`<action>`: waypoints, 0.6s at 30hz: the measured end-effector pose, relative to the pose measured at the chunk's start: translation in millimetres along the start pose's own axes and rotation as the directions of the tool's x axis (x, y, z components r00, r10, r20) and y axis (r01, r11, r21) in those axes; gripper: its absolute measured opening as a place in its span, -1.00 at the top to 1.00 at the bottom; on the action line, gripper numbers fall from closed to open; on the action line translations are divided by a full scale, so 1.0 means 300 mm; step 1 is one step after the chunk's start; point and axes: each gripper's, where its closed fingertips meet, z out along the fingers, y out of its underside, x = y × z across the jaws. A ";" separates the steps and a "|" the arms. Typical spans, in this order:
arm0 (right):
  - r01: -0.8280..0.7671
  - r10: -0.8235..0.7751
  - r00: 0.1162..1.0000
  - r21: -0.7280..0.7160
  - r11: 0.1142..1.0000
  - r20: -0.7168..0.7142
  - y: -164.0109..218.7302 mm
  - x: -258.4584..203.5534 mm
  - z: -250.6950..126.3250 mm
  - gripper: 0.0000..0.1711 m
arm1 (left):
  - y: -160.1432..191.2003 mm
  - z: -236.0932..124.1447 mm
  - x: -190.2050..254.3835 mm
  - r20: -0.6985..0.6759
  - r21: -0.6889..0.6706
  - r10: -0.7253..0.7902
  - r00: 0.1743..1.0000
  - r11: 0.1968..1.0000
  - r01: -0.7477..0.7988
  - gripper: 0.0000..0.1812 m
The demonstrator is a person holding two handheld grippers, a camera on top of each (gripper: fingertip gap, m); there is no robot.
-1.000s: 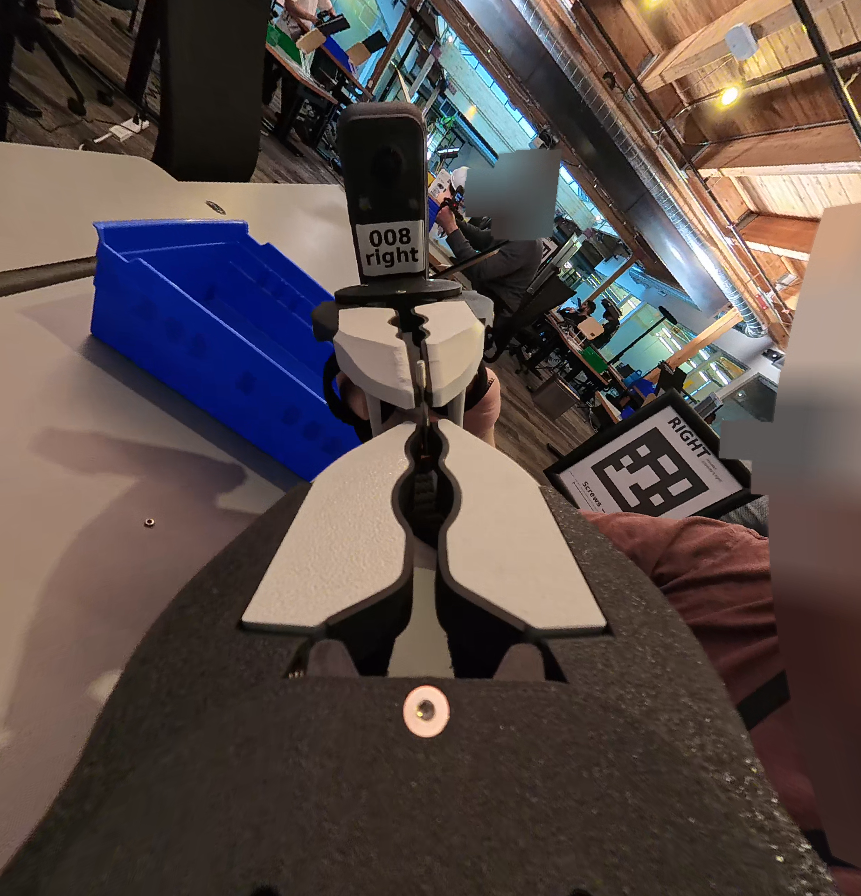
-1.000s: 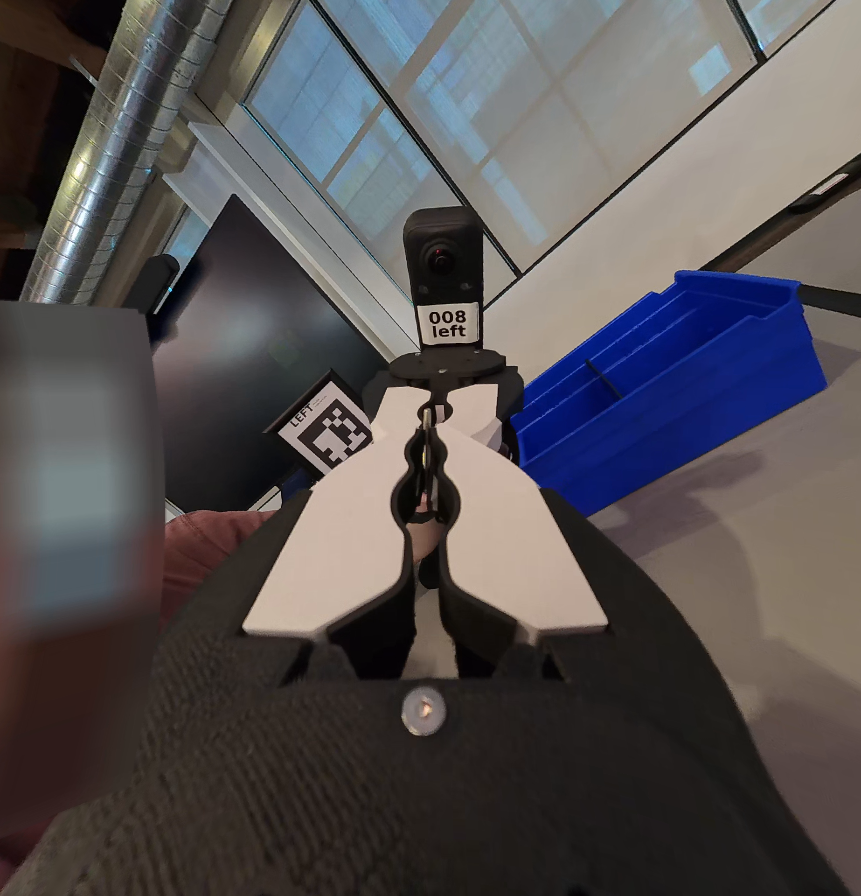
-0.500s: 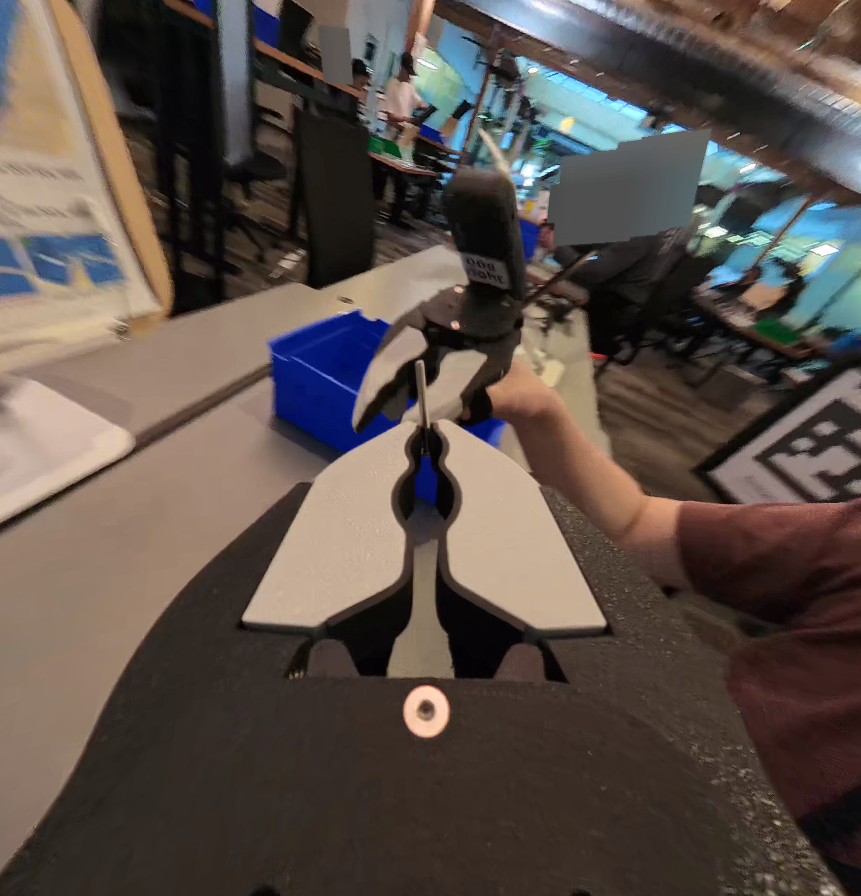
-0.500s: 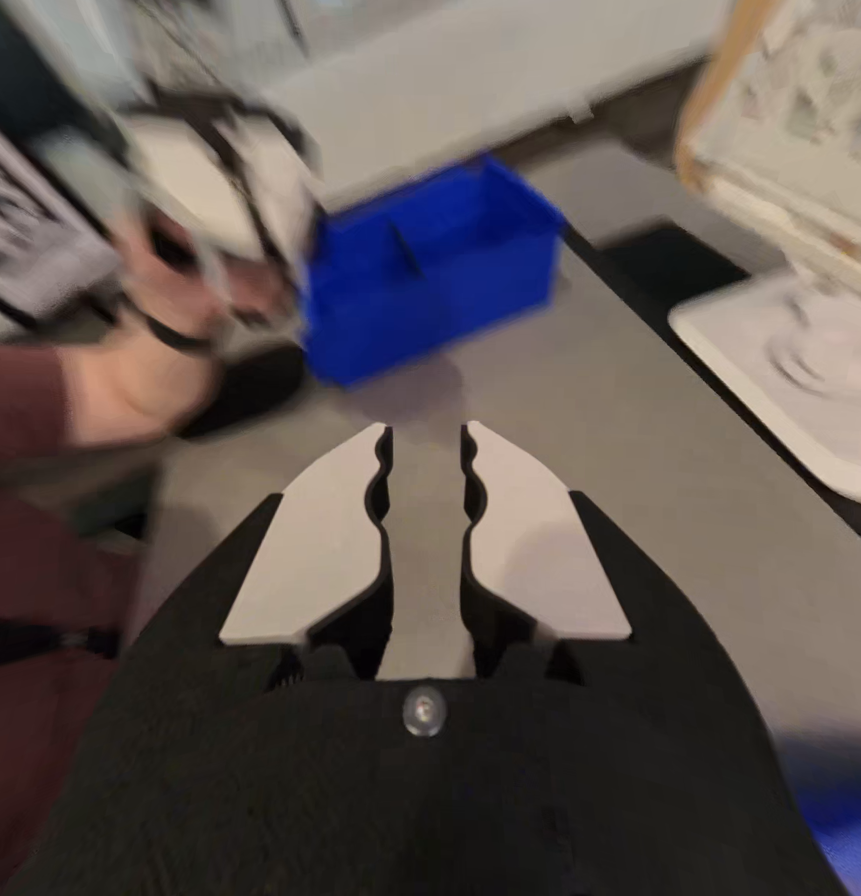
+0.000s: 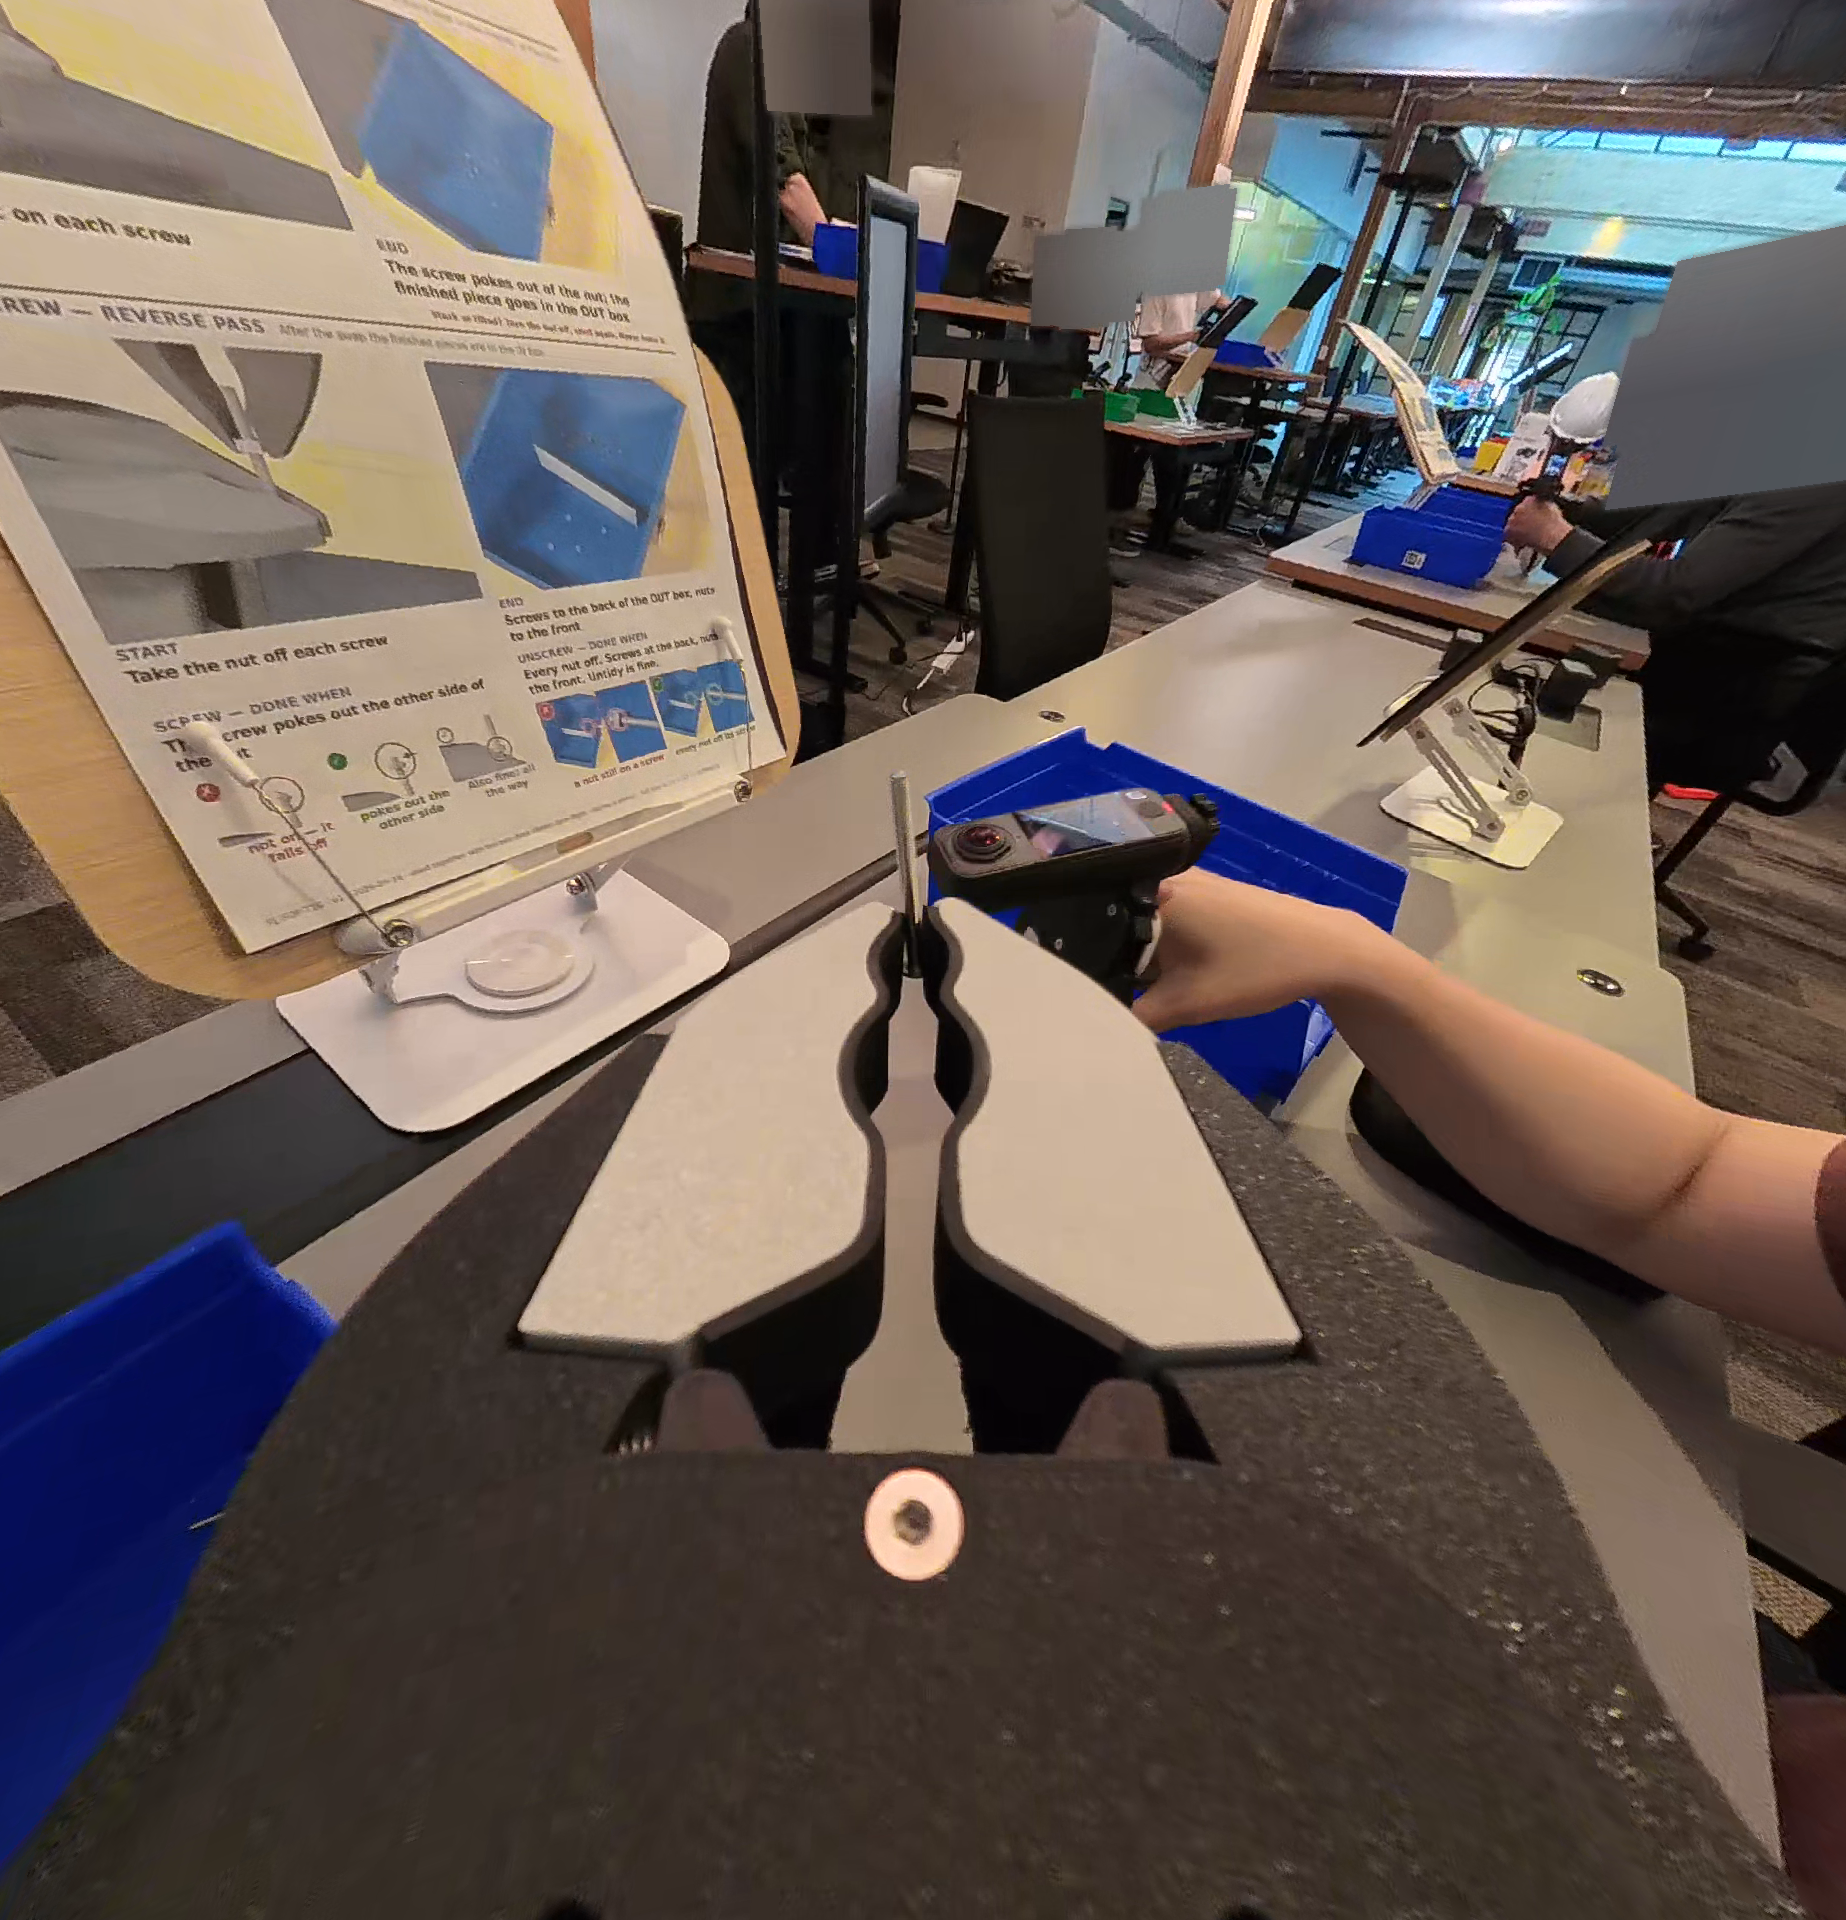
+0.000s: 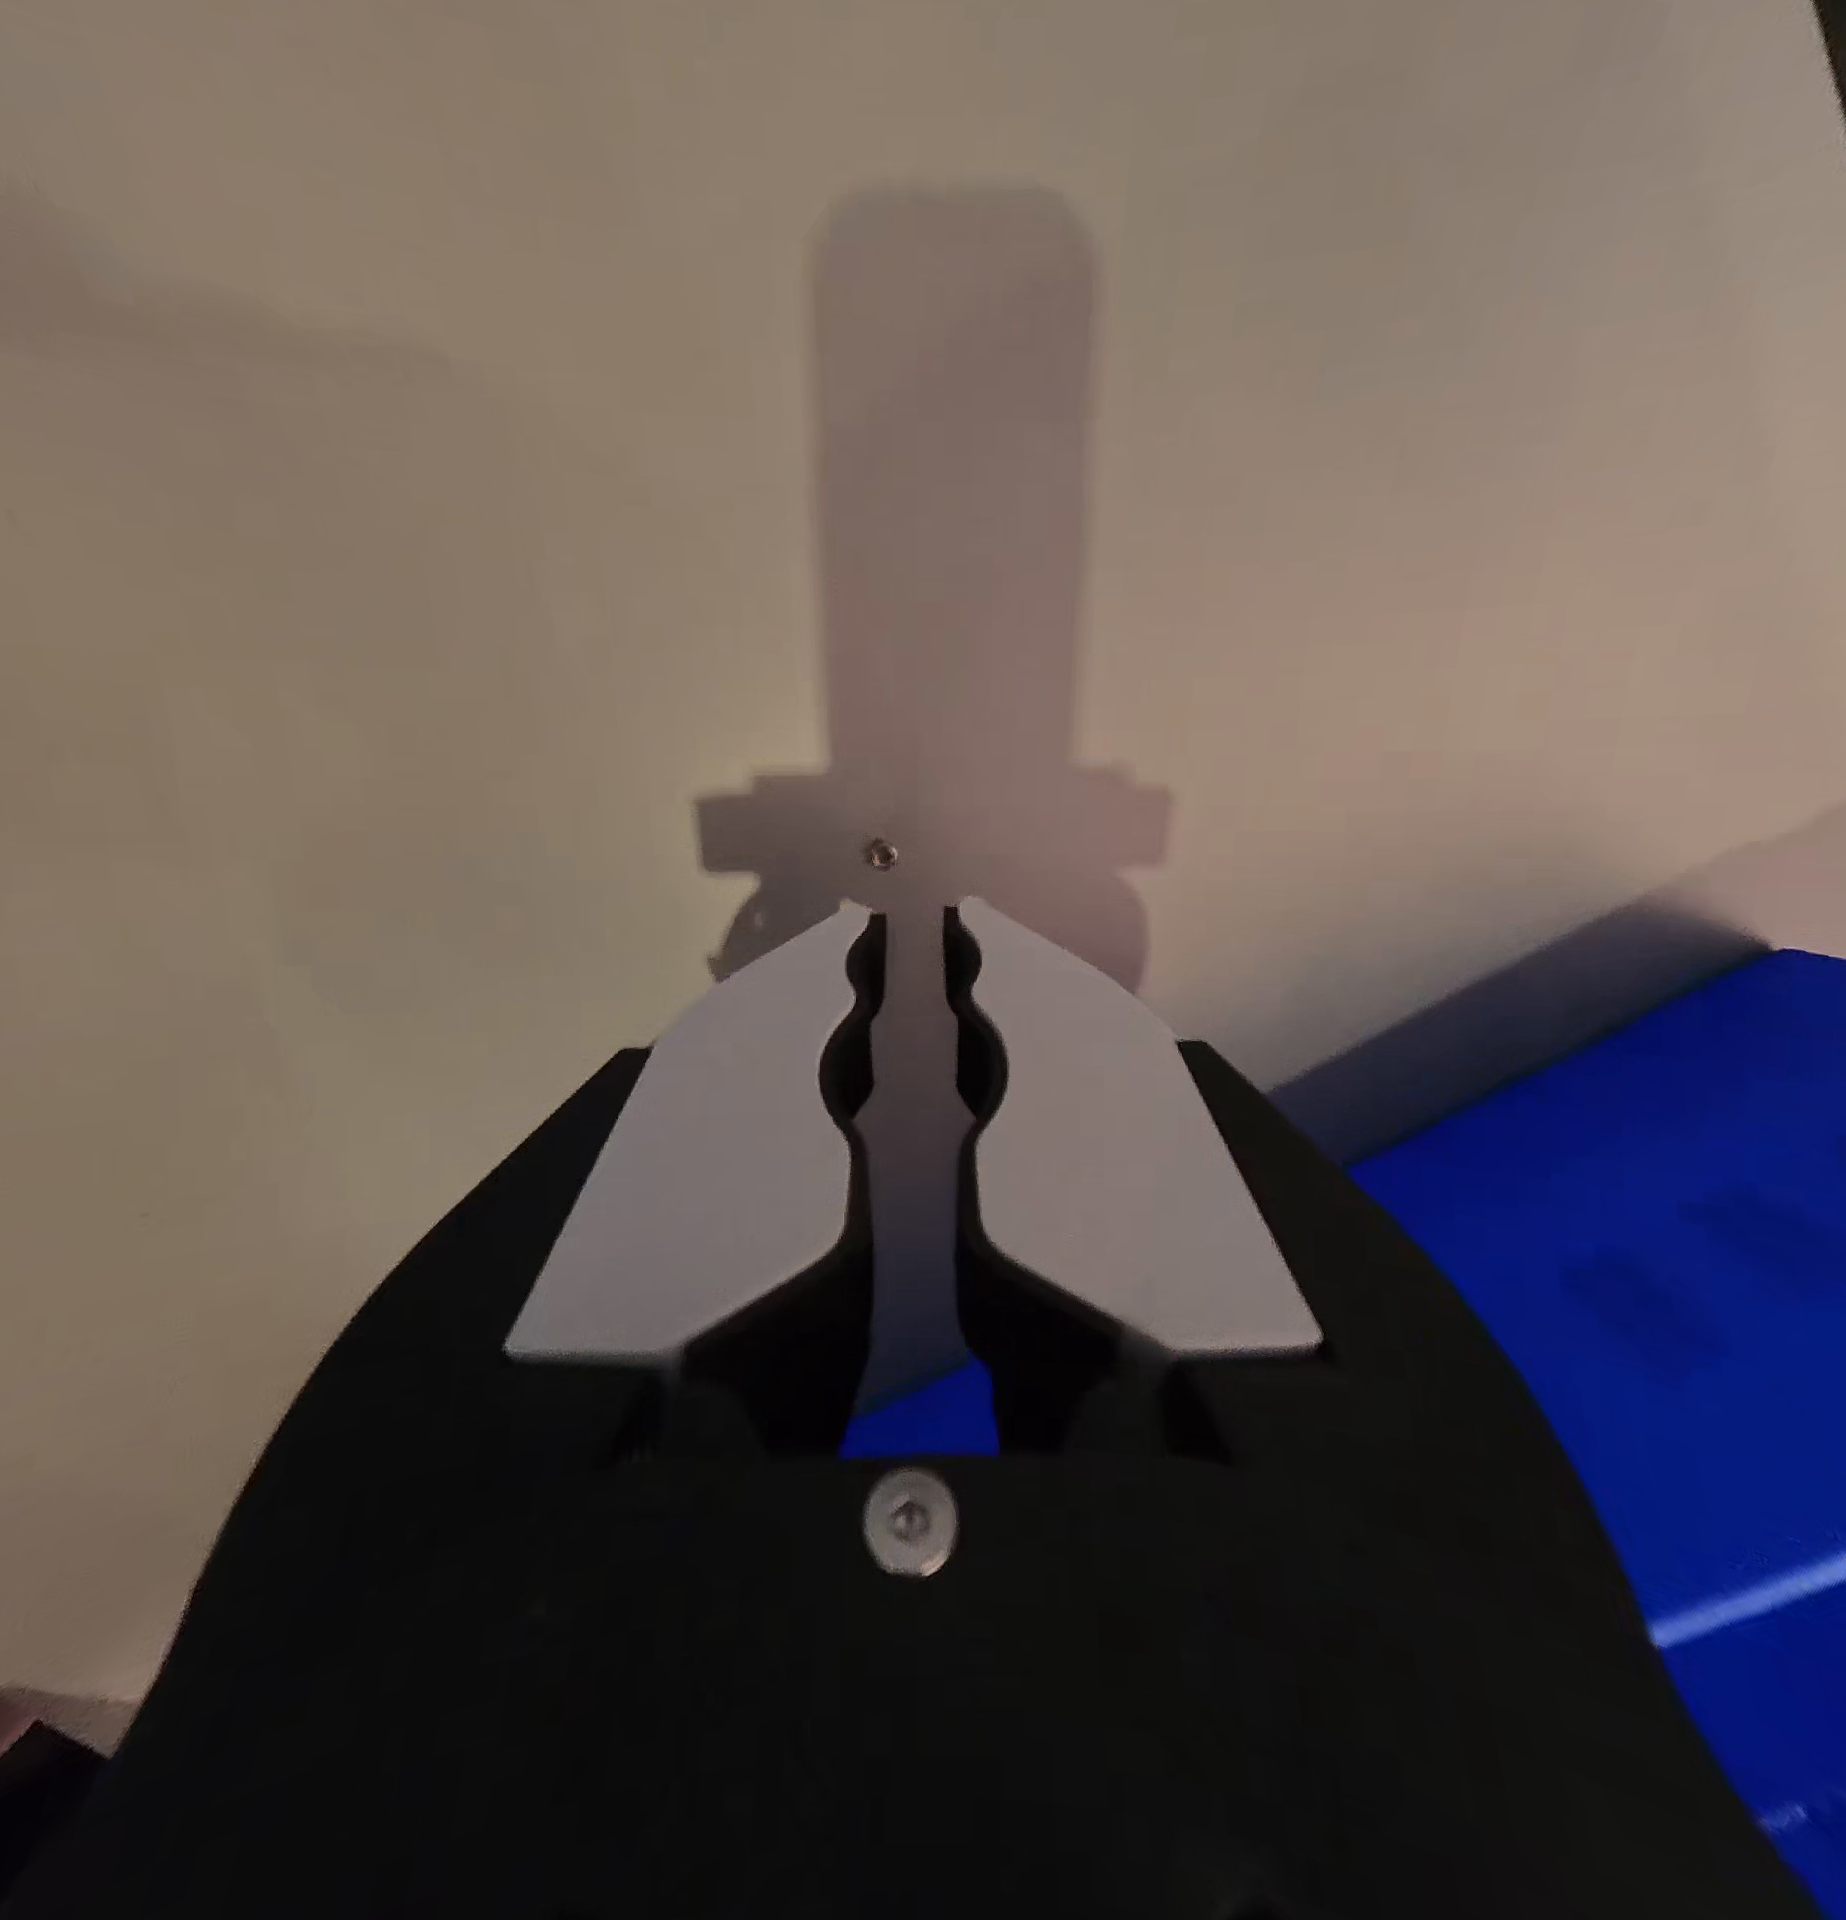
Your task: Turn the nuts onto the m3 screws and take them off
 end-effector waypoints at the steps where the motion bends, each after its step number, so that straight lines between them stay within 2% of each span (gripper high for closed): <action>1: 0.004 -0.004 1.000 -0.015 1.000 0.005 0.002 -0.007 0.005 0.85 | 0.000 -0.005 0.000 -0.005 -0.004 -0.002 1.000 1.000 0.002 0.97; 5: 0.048 -0.047 0.999 -0.061 0.997 0.011 -0.011 -0.026 0.031 0.83 | -0.027 -0.019 0.014 -0.028 0.021 -0.001 1.000 1.000 0.002 0.97; 18: 0.030 -0.026 0.999 -0.115 0.993 0.036 -0.002 -0.015 0.064 0.79 | -0.012 -0.007 0.032 -0.048 -0.004 0.006 0.999 1.000 -0.007 0.97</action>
